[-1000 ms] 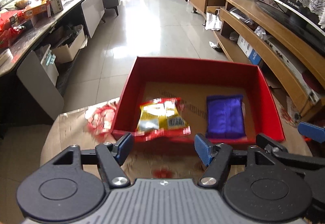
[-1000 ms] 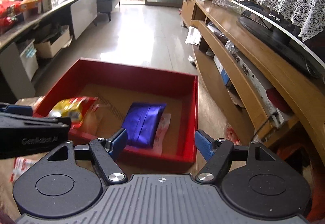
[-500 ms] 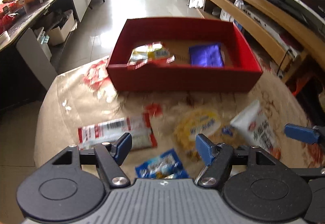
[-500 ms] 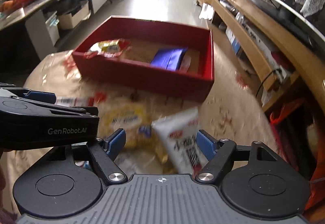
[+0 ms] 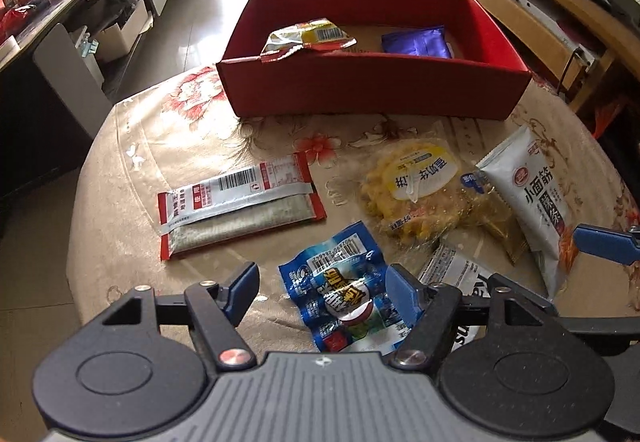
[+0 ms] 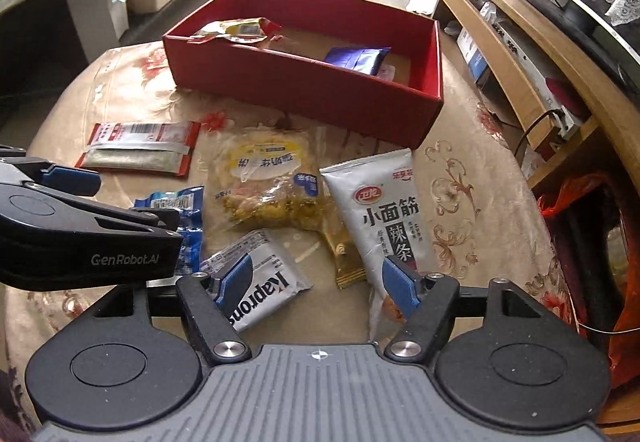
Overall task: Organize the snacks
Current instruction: 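Move both tools back over the remaining snack packets on the table, then close the left tool on the blue sausage packet while the right tool grasps the white Kaprons packet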
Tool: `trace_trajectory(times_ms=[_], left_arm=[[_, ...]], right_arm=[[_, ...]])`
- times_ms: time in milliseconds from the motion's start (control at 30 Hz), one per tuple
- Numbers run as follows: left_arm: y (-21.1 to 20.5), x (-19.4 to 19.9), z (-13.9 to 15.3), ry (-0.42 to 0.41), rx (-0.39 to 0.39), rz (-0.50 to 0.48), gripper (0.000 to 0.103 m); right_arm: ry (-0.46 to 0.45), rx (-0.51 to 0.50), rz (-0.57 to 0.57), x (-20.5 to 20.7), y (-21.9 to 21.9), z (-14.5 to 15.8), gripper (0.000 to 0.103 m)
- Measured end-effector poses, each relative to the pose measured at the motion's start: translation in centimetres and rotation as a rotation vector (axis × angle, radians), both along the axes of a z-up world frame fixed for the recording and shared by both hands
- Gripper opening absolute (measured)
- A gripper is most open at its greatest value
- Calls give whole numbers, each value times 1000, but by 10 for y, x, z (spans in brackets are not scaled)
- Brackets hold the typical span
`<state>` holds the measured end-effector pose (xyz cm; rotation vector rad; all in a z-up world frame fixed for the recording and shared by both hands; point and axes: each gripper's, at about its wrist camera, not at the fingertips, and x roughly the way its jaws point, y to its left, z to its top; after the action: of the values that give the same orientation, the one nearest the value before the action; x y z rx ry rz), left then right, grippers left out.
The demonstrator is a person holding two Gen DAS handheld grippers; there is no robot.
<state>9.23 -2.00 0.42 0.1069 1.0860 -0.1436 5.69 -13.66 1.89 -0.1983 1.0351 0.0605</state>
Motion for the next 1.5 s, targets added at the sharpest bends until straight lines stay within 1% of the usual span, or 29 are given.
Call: trace_trajectory(times_ms=[267,667,1067,1500], left_arm=[[-1,1,-11,31,13,-8,67],[-2,5,-22,52,28,6,67],[-2,6,-26,51,28,15,70],[5,8,-32,77,17,35,71]], right_arm=[[40,-25,25,1,4,-12,76],[52,-45,45,3,5,-17,75],[51,-58,49,5,5,-17,75],[65,-66,72,7,10,-20,75]])
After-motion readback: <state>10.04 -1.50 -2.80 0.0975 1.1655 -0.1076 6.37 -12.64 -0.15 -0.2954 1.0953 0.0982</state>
